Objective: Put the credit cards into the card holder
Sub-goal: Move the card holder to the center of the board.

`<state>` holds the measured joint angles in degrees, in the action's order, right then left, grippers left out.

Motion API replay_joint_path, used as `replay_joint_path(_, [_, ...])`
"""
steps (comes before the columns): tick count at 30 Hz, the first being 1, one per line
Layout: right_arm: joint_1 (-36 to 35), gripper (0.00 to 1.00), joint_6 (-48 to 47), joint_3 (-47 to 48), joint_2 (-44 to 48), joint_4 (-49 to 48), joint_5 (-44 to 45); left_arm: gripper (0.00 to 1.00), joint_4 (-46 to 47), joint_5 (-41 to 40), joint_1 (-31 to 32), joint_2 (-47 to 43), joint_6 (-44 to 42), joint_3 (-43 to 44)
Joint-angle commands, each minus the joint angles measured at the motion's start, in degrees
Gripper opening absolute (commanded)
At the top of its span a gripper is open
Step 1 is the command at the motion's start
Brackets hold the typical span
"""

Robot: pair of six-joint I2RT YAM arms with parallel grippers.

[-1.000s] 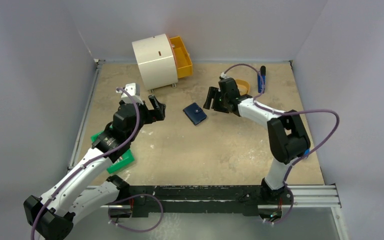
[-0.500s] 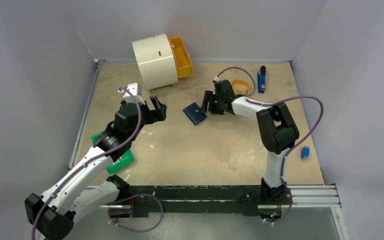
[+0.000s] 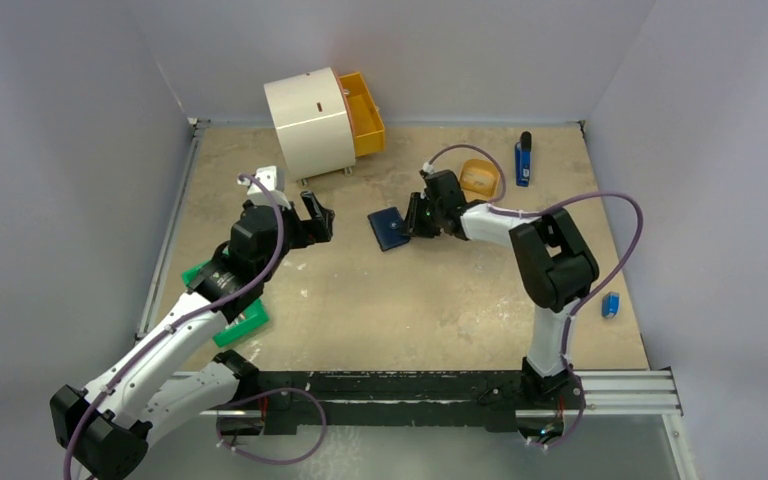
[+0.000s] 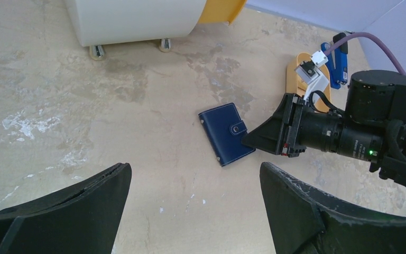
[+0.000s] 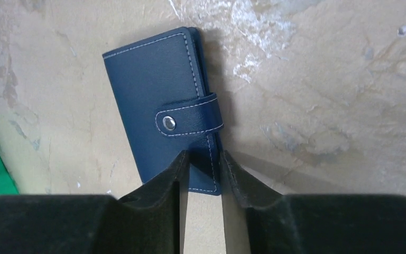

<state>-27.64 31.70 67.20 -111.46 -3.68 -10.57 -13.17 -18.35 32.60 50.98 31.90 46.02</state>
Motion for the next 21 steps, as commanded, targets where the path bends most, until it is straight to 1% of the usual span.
replay_joint_path(1, [-0.36,0.26,1.44,-3.58,3.47,-1.36,-0.95,0.91,1.57,0.59,-0.26,0.15,-0.28,1.97])
replay_joint_path(8, [-1.58,0.12,2.74,-10.22,8.82,-3.41,-0.43,0.90,1.57,0.68,-0.28,0.92,-0.24,1.88])
replay_joint_path(11, [-2.16,0.12,3.69,-14.71,13.07,-3.55,-0.42,0.88,0.82,1.04,0.08,0.69,1.17,1.70])
replay_joint_path(14, [-3.05,0.12,4.55,-20.60,17.89,-3.06,-0.13,0.86,1.64,4.92,0.34,0.55,5.26,0.13])
replay_joint_path(17, [-3.70,0.12,5.97,-26.07,23.41,-2.46,0.02,0.82,4.57,11.06,0.75,1.55,12.17,-4.40])
replay_joint_path(19, [-4.14,0.12,7.05,-29.61,26.99,-2.26,0.17,0.80,8.92,13.16,3.57,1.90,15.81,-8.33])
replay_joint_path(21, [-4.42,0.12,8.21,-32.14,30.36,-1.81,0.66,0.80,12.16,11.32,7.59,2.49,17.87,-11.55])
